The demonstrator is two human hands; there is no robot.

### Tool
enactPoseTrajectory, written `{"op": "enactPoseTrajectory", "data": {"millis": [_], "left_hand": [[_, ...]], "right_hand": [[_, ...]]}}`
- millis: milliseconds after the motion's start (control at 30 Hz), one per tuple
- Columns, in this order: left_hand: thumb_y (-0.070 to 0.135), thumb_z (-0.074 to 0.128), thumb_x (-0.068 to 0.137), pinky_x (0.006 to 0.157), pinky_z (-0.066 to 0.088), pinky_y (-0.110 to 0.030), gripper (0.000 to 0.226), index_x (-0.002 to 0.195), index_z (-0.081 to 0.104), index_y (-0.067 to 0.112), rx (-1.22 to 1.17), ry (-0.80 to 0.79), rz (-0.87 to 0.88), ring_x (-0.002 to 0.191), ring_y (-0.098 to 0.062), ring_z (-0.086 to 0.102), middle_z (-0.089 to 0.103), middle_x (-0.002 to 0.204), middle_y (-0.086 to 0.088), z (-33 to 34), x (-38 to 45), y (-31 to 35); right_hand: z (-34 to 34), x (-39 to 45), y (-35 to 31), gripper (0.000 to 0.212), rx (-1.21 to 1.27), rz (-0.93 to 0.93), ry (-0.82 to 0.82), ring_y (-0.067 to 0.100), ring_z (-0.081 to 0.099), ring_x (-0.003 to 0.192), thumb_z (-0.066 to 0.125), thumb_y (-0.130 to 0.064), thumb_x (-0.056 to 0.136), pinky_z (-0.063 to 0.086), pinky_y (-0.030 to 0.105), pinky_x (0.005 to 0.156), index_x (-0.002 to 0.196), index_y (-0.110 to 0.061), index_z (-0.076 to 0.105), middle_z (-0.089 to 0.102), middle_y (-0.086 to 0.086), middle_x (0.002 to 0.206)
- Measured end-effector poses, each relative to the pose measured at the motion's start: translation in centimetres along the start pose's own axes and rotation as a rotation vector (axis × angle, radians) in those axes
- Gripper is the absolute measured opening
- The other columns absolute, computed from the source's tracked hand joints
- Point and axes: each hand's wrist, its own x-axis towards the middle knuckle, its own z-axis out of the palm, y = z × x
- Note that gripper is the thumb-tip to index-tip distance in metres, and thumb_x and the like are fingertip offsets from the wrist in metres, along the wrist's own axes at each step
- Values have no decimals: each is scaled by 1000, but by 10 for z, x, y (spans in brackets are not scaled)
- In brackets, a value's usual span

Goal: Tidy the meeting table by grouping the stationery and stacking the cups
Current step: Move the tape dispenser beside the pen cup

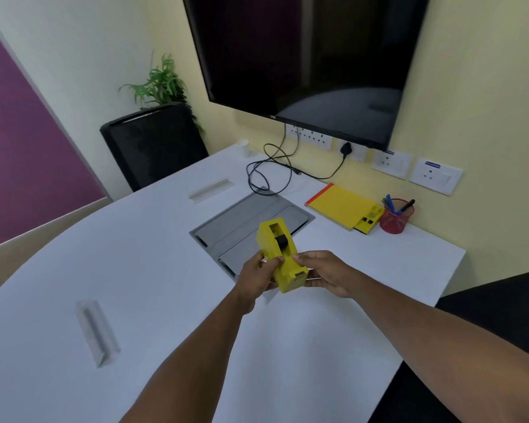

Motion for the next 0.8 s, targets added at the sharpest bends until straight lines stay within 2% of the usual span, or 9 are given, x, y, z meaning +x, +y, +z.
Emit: {"op": "enactPoseTrajectory", "data": {"millis": [100,200,267,367,433,500,600,733,800], "left_hand": [[31,61,95,65,58,-22,31,125,62,25,31,-65,-35,86,-15,75,74,107,0,24,19,-1],[33,65,93,66,58,-23,33,126,62,29,38,-97,-59,89,-17,75,74,108,-2,49,37,-5],[34,67,92,68,59,-25,39,129,61,27,42,-113,-69,90,-19,75,75,107,-3,65,50,-10],[39,70,89,65,57,-23,51,136,55,25,79,-106,-80,82,-12,75,76,91,9,93,67,-16],[41,68,90,66,56,-23,62,145,46,21,99,-102,-107,79,-9,74,74,88,14,114,77,-21],[42,64,92,71,55,-26,68,150,39,18,111,-106,-138,89,-10,72,70,101,12,133,87,-25],[45,60,94,84,55,-31,66,150,40,19,195,-119,-138,105,-17,64,62,121,2,155,105,-28],[42,60,95,97,54,-41,57,146,47,20,293,-143,-100,101,-16,65,66,111,5,177,129,-26],[39,60,95,101,51,-43,55,145,47,20,311,-153,-96,106,-18,64,66,117,2,189,141,-23]], "right_hand": [[-29,4,11,41,71,35,27,25,73,97,71,-41,82,58,36,86,111,-12,70,75,9,107],[-57,4,22,44,140,83,51,22,74,95,73,-43,76,59,32,77,108,-14,72,75,9,107],[-75,3,31,35,188,108,84,18,74,90,72,-40,81,59,29,71,105,-15,73,76,6,104],[-102,3,44,25,249,111,165,15,74,85,64,-35,92,56,27,71,108,-16,71,77,3,100],[-119,4,53,24,291,106,227,16,73,85,61,-33,94,54,28,73,109,-16,70,77,4,99],[-136,6,63,26,326,102,286,19,72,87,60,-32,96,53,30,77,111,-13,69,76,6,102],[-158,9,73,30,367,89,393,20,71,88,59,-31,97,53,30,77,116,-10,67,75,7,103],[-188,17,79,33,425,101,590,20,70,84,61,-30,96,52,28,68,120,-8,64,74,7,101],[-205,23,83,34,436,111,673,20,69,84,62,-30,96,52,29,67,120,-8,64,72,8,104]]}}
